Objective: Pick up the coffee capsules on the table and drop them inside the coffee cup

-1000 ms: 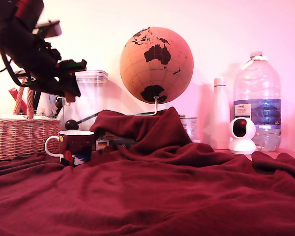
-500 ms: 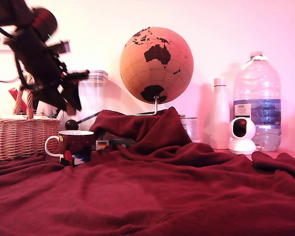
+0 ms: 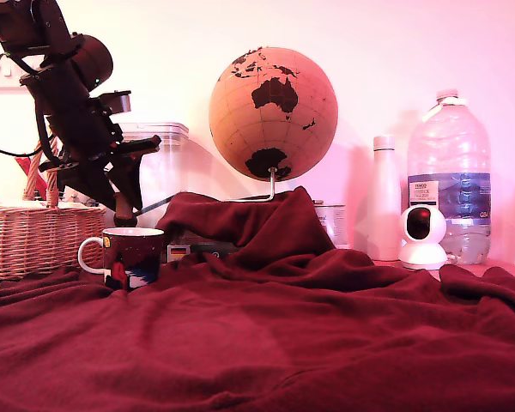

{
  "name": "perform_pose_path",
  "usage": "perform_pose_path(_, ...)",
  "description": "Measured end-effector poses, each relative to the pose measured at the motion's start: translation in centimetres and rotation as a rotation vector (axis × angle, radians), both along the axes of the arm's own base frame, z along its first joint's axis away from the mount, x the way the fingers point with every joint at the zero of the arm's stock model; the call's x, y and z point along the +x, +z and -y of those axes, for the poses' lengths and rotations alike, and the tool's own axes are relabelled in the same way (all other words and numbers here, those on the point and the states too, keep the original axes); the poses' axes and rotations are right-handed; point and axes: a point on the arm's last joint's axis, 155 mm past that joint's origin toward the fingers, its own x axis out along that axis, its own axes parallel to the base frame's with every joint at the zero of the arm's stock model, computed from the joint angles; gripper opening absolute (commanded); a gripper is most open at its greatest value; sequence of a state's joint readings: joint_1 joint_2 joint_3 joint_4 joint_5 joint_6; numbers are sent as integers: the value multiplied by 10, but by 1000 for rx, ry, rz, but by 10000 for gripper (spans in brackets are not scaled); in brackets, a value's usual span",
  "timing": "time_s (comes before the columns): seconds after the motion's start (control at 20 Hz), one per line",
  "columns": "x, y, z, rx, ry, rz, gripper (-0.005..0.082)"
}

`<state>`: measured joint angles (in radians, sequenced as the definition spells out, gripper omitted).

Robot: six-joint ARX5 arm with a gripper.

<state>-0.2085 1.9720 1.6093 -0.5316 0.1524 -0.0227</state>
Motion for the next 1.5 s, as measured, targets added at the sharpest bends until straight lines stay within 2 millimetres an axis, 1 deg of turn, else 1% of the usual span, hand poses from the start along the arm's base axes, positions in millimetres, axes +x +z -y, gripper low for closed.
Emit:
perform_pose_path(0.5,0,-1,0,0,0,-1,216)
perform_pose_path(0.55,0,-1,0,0,0,-1,218)
perform_pose_path(0.6,0,-1,0,0,0,-1,237)
perform_pose_path(0.65,0,-1,0,0,0,-1,296)
perform_pose_path(0.7,0,0,0,0,0,0,393)
perform_pose_path(0.75,1,0,0,-1,0,4,513)
perform_pose_path(0.8,2,1,0,-2,0,10,614)
perform_pose_path(0.85,4,2,1,-2,-1,18,660)
perform_pose_path(0.9,5,4,1,5,-11,30,664)
perform_pose_path(1.2,6,4,1,12,-22,39,653)
perform_pose_path(1.25,6,4,1,12,-22,39,629)
perform_pose_path(1.35,6,4,1,12,-22,39,521)
perform_pose_path(1.45,6,4,1,10,-23,39,340)
perform_pose_path(1.5,6,4,2,9,-24,38,214)
